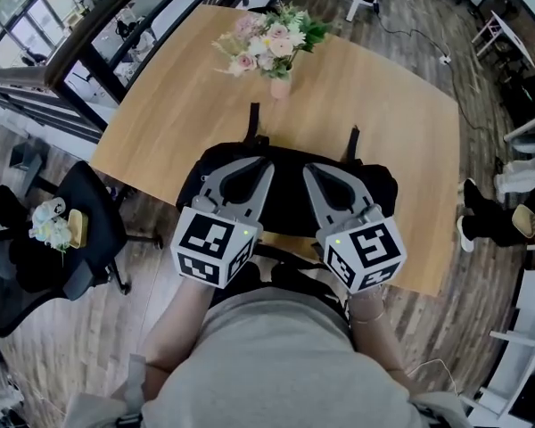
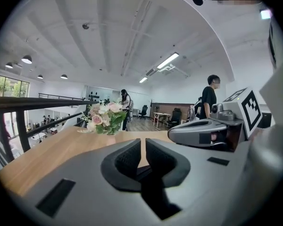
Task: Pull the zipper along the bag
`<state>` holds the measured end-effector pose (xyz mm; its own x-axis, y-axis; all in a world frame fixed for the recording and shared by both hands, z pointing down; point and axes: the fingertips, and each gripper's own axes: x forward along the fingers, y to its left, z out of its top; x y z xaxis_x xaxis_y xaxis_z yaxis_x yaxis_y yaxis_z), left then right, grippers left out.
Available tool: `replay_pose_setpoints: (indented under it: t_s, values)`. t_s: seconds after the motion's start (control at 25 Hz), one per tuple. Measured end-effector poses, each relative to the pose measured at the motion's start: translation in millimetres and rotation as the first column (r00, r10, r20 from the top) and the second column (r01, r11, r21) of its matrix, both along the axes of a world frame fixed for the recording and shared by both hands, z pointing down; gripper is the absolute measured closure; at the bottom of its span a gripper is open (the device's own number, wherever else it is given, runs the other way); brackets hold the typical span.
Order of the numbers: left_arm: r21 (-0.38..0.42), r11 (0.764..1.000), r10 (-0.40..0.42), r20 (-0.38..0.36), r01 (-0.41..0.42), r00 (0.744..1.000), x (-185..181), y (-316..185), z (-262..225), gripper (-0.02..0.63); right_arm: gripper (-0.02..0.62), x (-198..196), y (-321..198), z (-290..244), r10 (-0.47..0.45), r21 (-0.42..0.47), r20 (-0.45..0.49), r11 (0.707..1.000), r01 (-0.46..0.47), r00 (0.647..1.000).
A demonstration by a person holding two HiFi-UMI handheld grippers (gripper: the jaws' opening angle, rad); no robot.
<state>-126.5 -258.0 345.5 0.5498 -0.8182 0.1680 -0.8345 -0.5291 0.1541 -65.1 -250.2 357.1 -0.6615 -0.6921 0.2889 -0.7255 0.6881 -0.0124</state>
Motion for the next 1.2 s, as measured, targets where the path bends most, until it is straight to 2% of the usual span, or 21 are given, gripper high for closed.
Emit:
replay_pose_setpoints:
  t_s: [0.16, 0.44, 0.68, 1.2]
  values:
    - [0.009, 0.999, 0.032, -0.006, -0.032, 0.999, 9.3, -0.4, -1.2, 0.580, 0.591, 8.1, -0.3, -3.3, 0.031, 0.003, 0.010, 1.000, -0.031, 0.999]
    - [-0.017, 0.998, 0.059, 0.013, -0.059, 0.998, 22.4, -0.6, 9.0, 0.584, 0.591, 21.7, 1.0, 6.7, 0.058, -0.007, -0.028, 0.998, -0.059, 0.998]
    - [-0.040, 0.994, 0.099, 0.012, -0.098, 0.995, 31.7, -0.5, 14.2, 0.586, 0.590, 24.0, 0.5, 11.0, 0.049, -0.027, -0.035, 0.998, -0.050, 0.998]
    - [-0.068, 0.991, 0.120, 0.035, -0.118, 0.992, 39.5, 5.8, 25.4, 0.586, 0.589, 29.4, 1.4, 21.8, 0.052, -0.082, 0.027, 0.995, -0.049, 0.998]
